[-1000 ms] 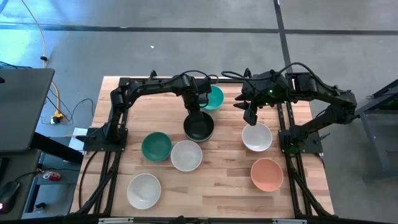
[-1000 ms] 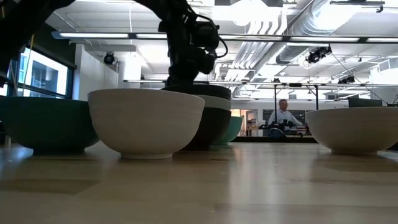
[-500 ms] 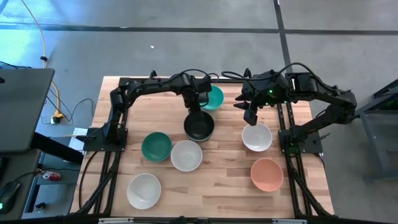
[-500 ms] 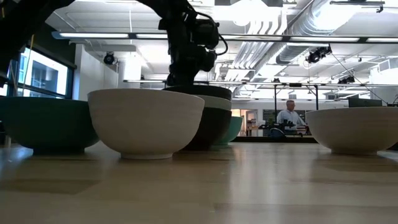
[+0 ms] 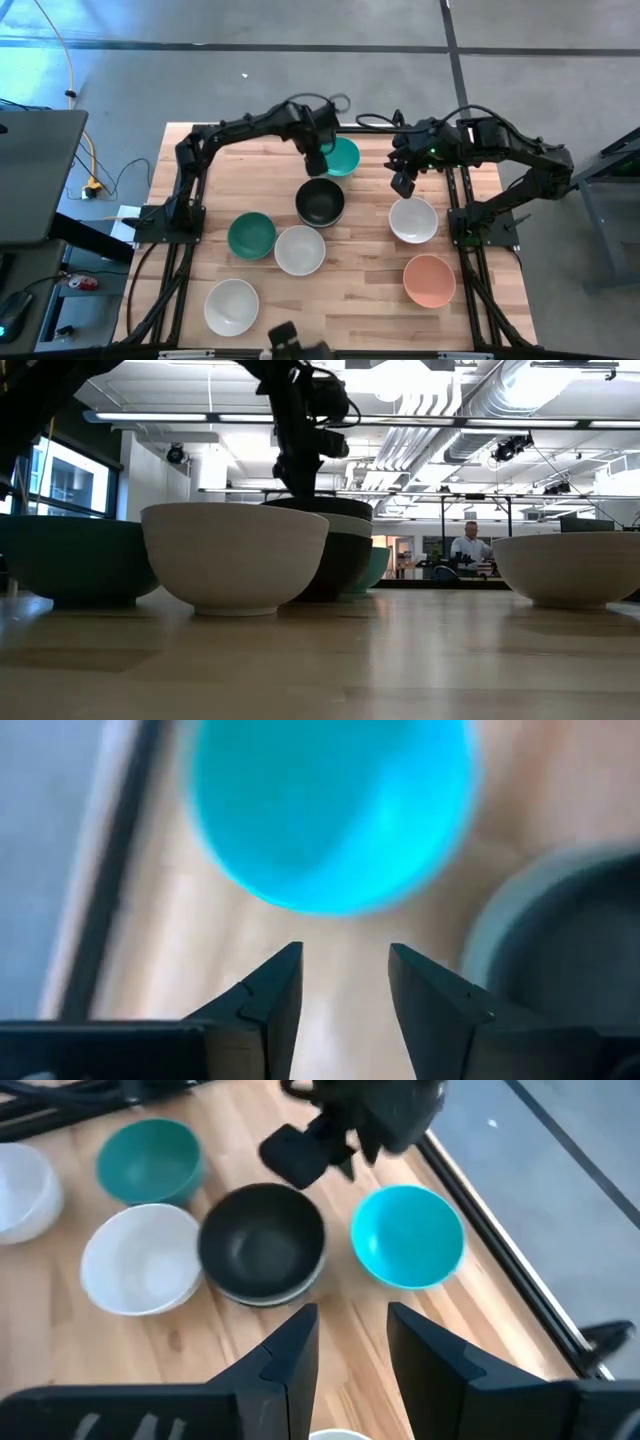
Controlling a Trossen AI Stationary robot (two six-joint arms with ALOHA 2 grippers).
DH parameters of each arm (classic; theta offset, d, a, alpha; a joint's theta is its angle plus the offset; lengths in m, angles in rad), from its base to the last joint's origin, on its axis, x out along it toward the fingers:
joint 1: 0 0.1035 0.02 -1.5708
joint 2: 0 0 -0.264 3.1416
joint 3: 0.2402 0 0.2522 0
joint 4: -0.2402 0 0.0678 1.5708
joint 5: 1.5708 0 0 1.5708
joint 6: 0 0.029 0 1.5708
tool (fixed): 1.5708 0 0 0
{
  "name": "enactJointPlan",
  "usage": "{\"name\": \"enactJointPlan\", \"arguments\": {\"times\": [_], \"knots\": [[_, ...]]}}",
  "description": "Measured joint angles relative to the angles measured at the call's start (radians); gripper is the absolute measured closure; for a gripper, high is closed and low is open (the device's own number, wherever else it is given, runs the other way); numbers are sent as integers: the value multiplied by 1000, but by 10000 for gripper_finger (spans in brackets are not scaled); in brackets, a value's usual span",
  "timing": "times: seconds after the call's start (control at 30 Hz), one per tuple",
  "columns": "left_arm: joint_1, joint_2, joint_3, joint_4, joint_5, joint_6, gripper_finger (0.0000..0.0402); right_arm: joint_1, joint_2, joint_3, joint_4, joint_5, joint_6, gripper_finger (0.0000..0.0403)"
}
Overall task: Nest bowls inside each other
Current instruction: Stack the light blue bowl on top of the black bowl
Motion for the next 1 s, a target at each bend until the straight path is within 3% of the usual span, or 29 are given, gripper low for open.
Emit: {"name": "enactJointPlan", "arguments": {"times": [0.13, 0.4, 0.6, 1.0], "knots": [[86, 0, 0, 80, 66, -55, 263, 0, 0, 0, 2, 2, 30, 288], [237, 53, 0, 70, 221, -229, 263, 26, 0, 0, 15, 4, 57, 288], [240, 105, 1, 100, 310, -301, 263, 27, 0, 0, 48, 5, 52, 288], [182, 202, 103, 91, 278, -313, 264, 28, 2, 0, 47, -4, 52, 288]]}}
